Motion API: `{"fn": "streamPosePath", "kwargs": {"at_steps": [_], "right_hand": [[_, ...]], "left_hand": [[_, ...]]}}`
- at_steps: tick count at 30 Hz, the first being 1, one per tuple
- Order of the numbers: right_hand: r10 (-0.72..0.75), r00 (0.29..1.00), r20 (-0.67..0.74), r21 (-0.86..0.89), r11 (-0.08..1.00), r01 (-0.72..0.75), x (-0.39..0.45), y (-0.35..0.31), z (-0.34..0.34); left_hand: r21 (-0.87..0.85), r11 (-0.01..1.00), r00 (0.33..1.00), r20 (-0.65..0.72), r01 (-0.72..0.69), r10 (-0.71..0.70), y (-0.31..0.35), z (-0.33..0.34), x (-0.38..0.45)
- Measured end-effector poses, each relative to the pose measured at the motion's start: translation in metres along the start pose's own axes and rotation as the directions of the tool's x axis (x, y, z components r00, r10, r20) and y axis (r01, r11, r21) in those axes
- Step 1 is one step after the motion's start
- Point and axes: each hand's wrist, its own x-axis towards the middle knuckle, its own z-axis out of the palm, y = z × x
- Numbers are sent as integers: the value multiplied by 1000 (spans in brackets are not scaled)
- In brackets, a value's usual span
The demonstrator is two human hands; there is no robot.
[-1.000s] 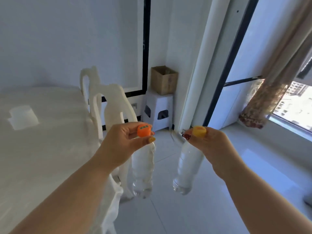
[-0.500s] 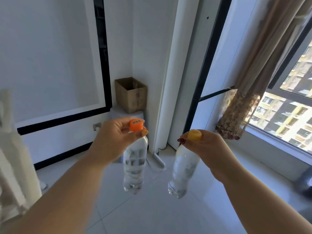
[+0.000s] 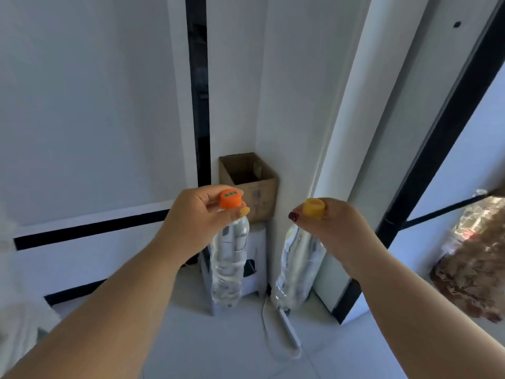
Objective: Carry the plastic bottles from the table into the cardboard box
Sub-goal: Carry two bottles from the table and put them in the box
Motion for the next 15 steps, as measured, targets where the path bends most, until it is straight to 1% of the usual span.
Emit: {"fn": "streamPosePath", "kwargs": {"at_steps": [2, 7, 11, 15], "right_hand": [[-23, 1000, 16, -18, 1000, 23, 54, 0, 0], [-61, 997, 41, 16, 998, 61, 173, -1, 16], [-75, 996, 52, 25, 997, 74, 254, 7, 37], [-58, 998, 16, 40, 998, 57, 353, 15, 63]], "left_hand": [[13, 1000, 999, -35, 26, -26, -11, 6, 44], [52, 997, 997, -64, 52, -49, -47, 15, 149], [59, 998, 997, -64, 38, -34, -80, 15, 223], [21, 999, 999, -15, 50, -50, -124, 11, 318]]}}
